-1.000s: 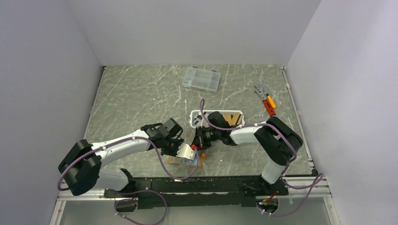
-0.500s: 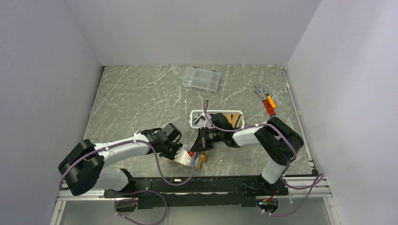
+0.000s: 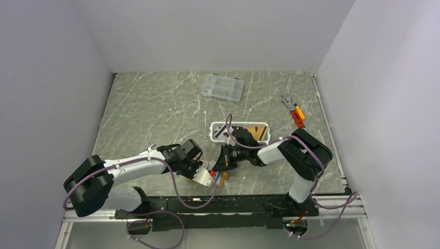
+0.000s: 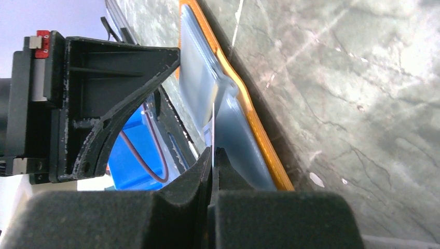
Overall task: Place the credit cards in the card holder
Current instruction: Insert the credit card into the card holder.
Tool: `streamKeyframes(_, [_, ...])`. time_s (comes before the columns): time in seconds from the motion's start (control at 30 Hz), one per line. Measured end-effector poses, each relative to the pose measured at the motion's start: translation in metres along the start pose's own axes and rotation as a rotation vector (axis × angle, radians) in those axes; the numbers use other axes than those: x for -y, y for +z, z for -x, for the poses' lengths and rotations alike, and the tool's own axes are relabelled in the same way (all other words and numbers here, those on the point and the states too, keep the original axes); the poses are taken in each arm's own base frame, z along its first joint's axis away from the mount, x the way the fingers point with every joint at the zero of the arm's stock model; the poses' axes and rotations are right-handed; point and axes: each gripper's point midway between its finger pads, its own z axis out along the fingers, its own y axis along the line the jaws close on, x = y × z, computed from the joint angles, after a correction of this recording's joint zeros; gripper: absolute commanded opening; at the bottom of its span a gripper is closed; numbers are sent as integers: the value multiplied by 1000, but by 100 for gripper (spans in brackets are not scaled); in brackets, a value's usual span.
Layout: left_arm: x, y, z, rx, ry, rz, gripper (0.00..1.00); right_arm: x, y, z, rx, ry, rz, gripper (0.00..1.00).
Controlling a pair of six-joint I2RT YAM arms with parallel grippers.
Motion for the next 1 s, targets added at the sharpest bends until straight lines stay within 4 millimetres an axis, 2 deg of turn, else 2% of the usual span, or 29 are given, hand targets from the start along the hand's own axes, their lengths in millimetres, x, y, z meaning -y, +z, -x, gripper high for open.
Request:
streamKeyframes(0.47, [27,-3,12,4,5,-78,0,3,-2,-6,-1,8,7,0])
streamKeyframes(1.0, [28,-2,12,-10,-34,-80,0,-6,4,-17,-45,-23,51,0])
